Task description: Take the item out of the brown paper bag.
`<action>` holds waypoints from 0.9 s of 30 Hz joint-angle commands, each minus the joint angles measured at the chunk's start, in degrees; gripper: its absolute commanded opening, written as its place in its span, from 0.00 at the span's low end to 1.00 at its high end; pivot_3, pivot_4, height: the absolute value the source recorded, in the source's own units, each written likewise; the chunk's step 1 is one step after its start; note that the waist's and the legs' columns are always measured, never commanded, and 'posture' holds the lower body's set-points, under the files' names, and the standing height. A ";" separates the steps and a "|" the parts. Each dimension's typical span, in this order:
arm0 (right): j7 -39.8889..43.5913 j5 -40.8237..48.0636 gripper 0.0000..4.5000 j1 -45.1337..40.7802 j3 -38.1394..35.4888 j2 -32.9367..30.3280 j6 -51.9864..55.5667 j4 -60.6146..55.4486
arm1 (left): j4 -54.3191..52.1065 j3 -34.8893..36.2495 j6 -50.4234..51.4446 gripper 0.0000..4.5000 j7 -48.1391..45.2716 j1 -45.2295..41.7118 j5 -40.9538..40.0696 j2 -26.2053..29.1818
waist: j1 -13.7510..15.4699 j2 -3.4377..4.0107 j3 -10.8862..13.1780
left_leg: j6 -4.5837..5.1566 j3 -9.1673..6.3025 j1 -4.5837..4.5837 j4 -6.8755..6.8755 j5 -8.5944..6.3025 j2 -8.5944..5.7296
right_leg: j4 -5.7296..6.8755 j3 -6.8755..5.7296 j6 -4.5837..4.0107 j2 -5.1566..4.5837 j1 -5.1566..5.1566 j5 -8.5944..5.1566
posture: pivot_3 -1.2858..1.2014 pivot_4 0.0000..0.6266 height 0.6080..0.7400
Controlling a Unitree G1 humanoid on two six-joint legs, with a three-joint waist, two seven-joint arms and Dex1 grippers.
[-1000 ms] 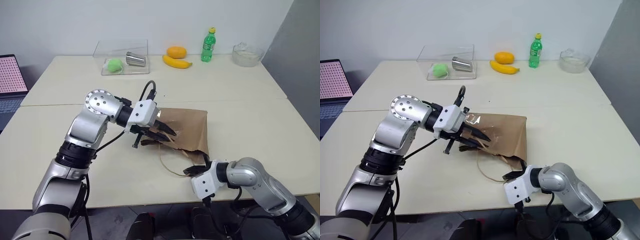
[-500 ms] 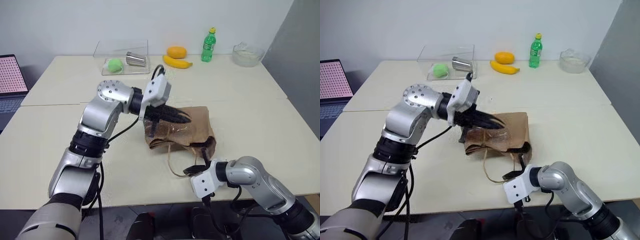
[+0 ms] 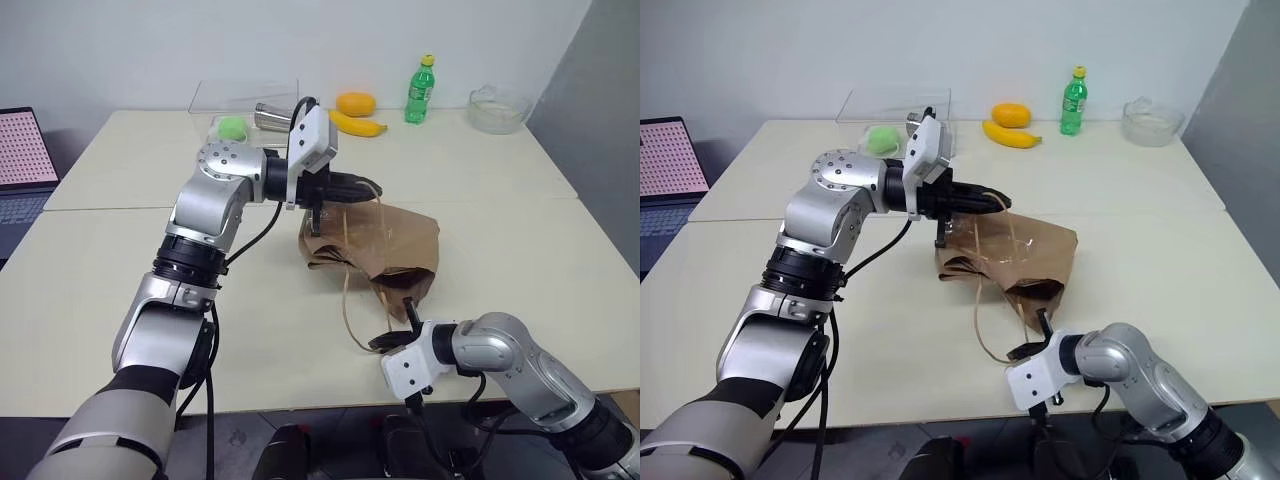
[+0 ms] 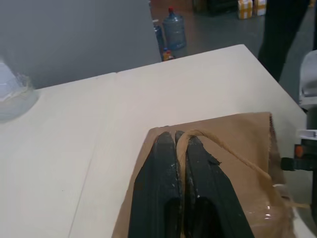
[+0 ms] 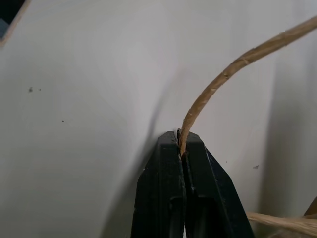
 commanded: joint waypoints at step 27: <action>-1.50 0.77 0.00 1.70 -2.41 -1.05 -1.69 -1.27 | 3.21 6.57 -0.12 0.01 -0.72 -7.44 -2.43 -0.11 | -0.18 -0.08 0.02 | -0.01 0.00 0.06 0.00 -0.01 -0.02 | -0.03 -0.01 0.31 -0.05 0.09 -0.18 | 0.52 0.24 1.00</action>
